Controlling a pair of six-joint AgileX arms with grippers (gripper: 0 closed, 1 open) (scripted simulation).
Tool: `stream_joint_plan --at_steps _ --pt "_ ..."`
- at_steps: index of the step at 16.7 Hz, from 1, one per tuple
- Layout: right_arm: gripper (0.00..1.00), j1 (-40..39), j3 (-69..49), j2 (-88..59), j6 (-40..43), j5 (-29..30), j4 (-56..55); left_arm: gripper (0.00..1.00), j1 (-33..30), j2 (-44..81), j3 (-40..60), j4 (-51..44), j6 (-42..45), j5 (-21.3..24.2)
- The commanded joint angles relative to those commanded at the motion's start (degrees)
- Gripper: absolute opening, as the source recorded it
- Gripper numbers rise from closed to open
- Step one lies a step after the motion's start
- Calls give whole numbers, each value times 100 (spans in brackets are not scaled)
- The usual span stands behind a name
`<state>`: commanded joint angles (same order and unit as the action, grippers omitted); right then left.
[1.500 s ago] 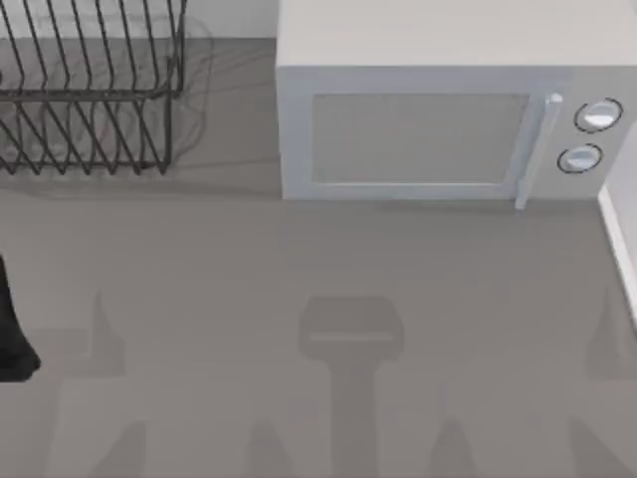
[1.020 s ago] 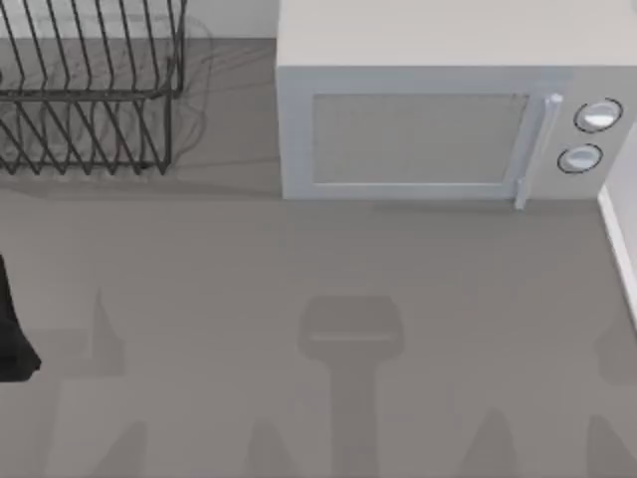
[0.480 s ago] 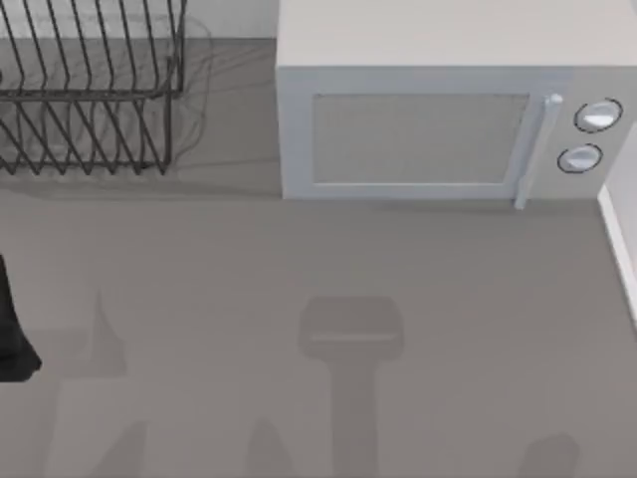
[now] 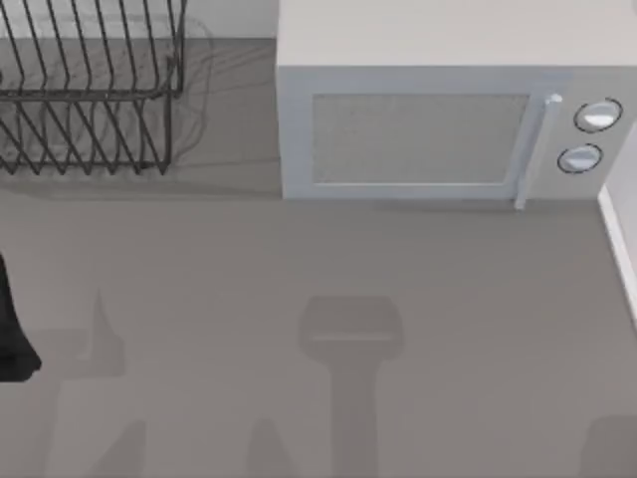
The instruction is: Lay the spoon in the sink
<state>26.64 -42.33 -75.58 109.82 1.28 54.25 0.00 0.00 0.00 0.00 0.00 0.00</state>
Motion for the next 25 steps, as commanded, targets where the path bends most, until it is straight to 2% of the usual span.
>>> stream_joint_plan --at_steps 4,8,16,25 --pt "100 239 -812 -619 1397 -50 360 100 0 0 0 0 0 0" --pt "100 358 -1246 -931 2074 -100 536 100 0 0 0 0 0 0" --pt "100 345 -1123 -1047 2096 -103 320 100 0 0 0 0 0 0" --pt "100 356 44 -2113 2083 -103 -1938 100 0 0 0 0 0 0"
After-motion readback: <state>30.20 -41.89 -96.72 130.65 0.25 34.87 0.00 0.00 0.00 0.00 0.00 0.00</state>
